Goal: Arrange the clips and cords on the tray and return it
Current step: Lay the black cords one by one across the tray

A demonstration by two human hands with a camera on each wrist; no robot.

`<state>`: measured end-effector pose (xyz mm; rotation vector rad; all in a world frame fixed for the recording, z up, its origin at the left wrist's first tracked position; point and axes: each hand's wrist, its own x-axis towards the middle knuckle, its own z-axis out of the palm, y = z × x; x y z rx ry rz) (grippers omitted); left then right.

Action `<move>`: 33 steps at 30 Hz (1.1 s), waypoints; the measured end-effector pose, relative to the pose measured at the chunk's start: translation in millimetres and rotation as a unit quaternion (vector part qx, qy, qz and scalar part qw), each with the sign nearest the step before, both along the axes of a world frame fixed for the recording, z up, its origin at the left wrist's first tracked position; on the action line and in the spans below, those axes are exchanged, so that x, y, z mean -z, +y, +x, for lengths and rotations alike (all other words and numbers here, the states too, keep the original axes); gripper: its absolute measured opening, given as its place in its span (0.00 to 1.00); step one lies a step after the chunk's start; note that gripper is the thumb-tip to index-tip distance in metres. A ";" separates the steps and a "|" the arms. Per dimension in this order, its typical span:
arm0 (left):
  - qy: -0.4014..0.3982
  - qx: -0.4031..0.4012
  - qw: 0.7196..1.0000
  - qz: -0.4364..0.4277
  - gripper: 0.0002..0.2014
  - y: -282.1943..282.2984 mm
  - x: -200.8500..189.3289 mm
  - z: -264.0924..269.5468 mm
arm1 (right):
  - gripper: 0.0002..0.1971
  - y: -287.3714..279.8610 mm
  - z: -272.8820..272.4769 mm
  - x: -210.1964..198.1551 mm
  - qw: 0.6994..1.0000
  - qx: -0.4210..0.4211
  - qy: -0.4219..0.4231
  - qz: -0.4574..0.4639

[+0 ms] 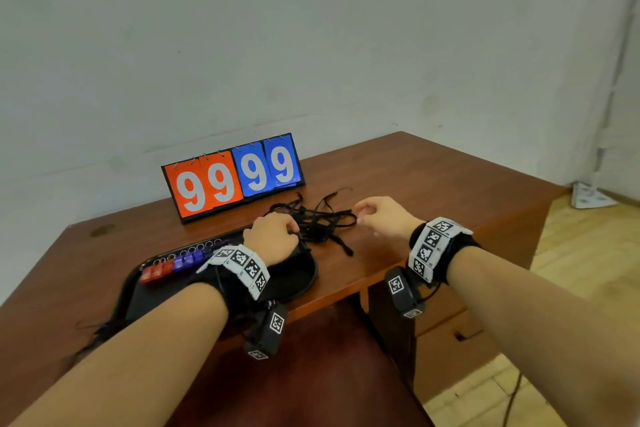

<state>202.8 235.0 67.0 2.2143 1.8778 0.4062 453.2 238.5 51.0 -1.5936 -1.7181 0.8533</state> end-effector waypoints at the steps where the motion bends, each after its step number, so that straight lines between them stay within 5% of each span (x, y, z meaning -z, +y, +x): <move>1: 0.005 0.005 1.000 -0.004 0.11 5.7 1.6 7.6 | 0.21 2.4 1.2 -1.0 1.000 -0.002 0.014 -0.004; 21: 0.142 0.053 0.977 -0.153 0.19 107.1 11.2 84.9 | 0.22 53.1 12.9 -3.8 0.994 -0.023 0.083 -0.065; 27: 0.051 0.055 0.993 -0.092 0.20 105.8 8.4 85.5 | 0.22 58.9 12.5 -4.2 0.993 -0.020 0.095 -0.074; 33: -0.034 0.140 0.988 -0.054 0.20 79.3 -17.6 95.2 | 0.22 65.3 8.9 -1.9 0.989 0.024 0.139 -0.053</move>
